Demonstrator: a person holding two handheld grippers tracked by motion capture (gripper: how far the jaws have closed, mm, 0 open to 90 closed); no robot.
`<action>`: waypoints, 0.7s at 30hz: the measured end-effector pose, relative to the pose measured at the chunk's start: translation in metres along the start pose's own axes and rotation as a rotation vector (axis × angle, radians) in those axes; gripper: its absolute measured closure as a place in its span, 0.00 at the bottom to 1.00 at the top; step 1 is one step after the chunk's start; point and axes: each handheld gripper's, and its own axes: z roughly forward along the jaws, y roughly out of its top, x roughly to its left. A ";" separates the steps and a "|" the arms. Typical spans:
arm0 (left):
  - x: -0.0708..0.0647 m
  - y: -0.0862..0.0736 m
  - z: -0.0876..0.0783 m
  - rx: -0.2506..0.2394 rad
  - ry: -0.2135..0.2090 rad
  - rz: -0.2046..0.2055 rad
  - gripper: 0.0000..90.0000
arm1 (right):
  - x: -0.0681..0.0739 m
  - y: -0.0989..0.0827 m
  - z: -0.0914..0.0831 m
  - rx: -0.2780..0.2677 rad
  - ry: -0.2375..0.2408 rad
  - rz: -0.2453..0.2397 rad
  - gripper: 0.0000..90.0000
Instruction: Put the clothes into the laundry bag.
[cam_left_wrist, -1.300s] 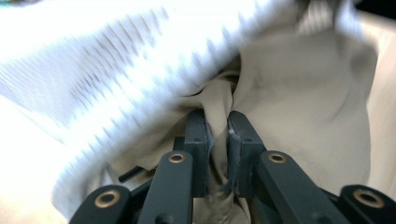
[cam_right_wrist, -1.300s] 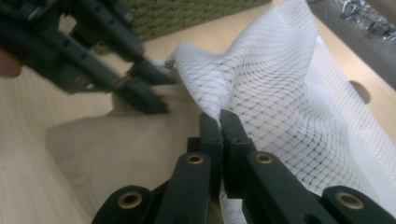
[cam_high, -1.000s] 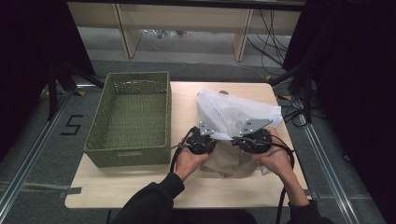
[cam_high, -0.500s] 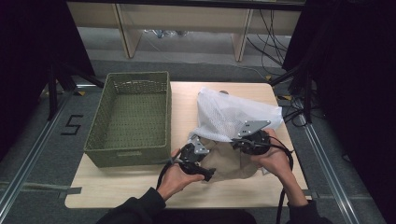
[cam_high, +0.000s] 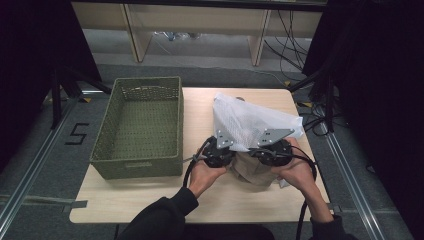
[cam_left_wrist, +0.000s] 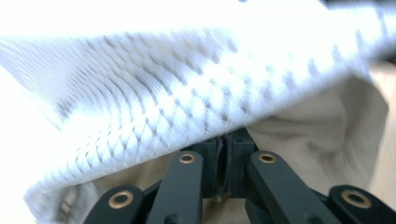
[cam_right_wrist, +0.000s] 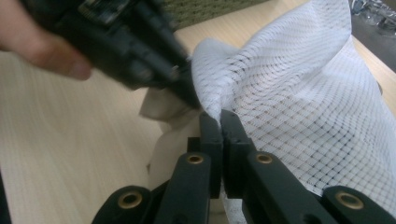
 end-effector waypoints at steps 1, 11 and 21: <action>0.000 0.004 0.001 -0.019 0.018 -0.011 0.95 | 0.002 0.000 -0.001 -0.010 -0.009 0.001 1.00; 0.005 -0.018 0.019 0.041 -0.004 -0.046 0.57 | 0.005 -0.021 0.012 0.054 0.013 0.040 1.00; 0.012 -0.044 -0.011 0.147 0.126 0.010 0.22 | 0.004 -0.023 0.015 0.058 0.012 0.027 1.00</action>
